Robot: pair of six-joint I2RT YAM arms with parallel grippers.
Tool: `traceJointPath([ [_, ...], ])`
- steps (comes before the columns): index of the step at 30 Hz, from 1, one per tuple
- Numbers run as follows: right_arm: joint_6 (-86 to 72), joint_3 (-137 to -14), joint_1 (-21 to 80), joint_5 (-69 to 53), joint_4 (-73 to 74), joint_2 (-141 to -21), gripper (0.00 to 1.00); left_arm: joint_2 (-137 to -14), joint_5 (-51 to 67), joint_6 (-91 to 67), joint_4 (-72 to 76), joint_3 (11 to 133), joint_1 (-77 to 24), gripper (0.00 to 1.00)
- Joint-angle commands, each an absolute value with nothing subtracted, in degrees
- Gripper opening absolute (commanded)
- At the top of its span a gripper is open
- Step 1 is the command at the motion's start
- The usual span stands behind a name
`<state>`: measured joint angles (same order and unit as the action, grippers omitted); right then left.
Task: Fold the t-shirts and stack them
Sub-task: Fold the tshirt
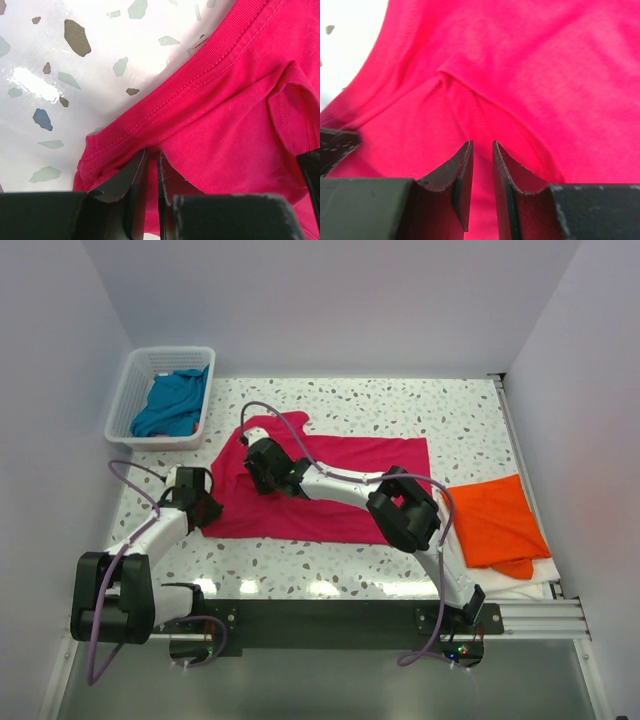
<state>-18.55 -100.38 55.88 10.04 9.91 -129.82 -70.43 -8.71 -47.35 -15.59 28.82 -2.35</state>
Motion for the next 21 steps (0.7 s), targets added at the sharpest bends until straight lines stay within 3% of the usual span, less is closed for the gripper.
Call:
traceJointPath([
  [1, -16.97, -100.99, 55.28, 12.92, 8.62, -128.94, 0.26, -70.75, -9.76, -46.93, -14.85, 30.94, -1.58, 0.17],
  [21, -16.08, -96.59, 52.3, 14.94, 9.76, -127.27, 0.26, -69.96, -9.67, -45.62, -15.73, 30.94, -0.35, 0.17],
])
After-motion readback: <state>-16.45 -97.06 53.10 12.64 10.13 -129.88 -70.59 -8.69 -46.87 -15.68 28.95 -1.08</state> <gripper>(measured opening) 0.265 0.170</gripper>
